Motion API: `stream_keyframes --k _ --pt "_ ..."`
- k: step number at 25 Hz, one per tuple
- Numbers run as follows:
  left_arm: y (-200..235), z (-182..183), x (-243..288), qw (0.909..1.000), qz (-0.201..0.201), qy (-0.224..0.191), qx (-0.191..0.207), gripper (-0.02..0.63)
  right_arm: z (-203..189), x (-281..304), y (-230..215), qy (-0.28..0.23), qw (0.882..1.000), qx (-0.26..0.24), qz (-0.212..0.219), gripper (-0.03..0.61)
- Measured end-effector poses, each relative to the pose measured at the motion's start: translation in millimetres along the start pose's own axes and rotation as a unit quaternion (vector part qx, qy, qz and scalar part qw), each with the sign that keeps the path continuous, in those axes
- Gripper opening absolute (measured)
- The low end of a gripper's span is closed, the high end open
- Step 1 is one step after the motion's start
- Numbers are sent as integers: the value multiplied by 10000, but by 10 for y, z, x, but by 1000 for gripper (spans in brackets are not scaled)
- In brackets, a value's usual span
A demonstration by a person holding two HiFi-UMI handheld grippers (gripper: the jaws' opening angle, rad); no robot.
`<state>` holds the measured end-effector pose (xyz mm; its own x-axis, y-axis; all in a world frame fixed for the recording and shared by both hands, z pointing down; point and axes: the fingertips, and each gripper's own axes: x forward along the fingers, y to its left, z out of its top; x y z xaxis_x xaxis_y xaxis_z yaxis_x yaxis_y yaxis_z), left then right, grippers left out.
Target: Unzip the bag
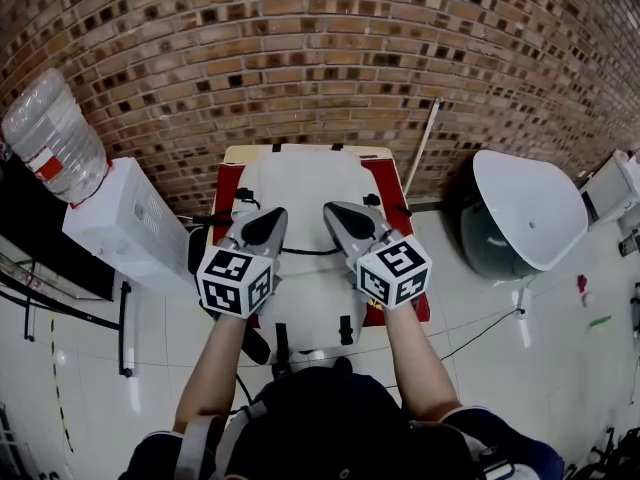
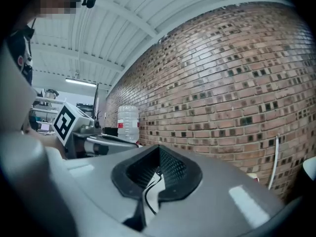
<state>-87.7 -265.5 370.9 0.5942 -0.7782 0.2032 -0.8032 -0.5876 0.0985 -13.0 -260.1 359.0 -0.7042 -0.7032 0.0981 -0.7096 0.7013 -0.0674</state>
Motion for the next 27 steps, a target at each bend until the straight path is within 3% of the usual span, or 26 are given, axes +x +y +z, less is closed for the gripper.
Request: stream_keyframes --k 27 --pt "-121 71 126 9998 -203 -90 15 2 141 -26 -106 -152 9999 -29 -40 5"
